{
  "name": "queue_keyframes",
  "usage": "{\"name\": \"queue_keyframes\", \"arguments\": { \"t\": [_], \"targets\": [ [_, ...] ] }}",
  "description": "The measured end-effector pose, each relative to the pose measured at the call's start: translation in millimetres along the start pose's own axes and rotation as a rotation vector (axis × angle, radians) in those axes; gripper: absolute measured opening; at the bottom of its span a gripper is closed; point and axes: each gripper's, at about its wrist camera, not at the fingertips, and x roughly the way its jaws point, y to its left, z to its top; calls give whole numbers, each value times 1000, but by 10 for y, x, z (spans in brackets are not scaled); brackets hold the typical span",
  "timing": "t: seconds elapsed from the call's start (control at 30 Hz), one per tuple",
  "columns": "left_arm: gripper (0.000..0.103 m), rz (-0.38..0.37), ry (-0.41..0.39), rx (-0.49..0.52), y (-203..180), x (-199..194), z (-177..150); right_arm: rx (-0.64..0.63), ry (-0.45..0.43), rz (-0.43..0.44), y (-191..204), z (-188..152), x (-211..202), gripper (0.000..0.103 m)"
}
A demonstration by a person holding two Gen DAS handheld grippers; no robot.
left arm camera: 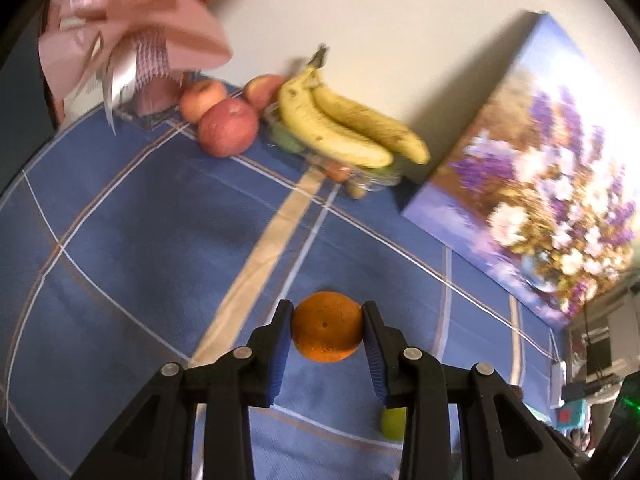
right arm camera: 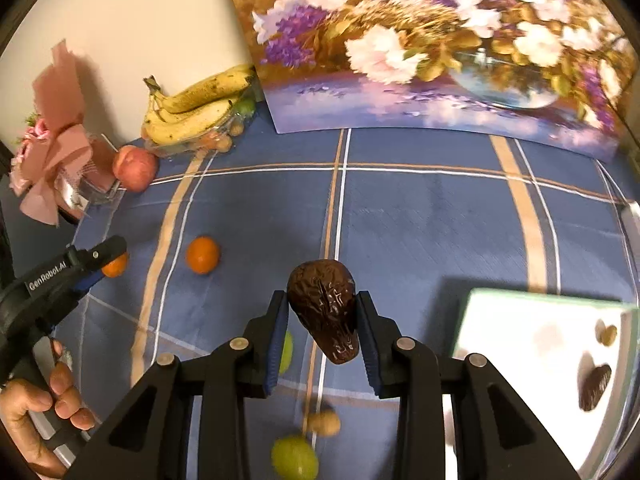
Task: Organize fruits
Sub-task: 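Grasp a mandarin orange with the left tool while the right tool grasps a wrinkled date, then carry the orange and date over the white tray and open both tools to release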
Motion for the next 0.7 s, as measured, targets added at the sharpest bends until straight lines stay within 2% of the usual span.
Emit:
{"name": "queue_keyframes", "arguments": {
  "t": [0.17, 0.33, 0.7],
  "targets": [
    [37, 6, -14, 68, -243, -260, -251, 31, -31, 26, -72, -305, -259, 35],
    [37, 16, -2, 107, -367, -354, -521, 74, -64, 22, -208, -604, -477, 35],
    [37, -6, -10, 175, -682, -591, -935, 101, -155, -25, -476, -915, -893, 35]
  ]
}}
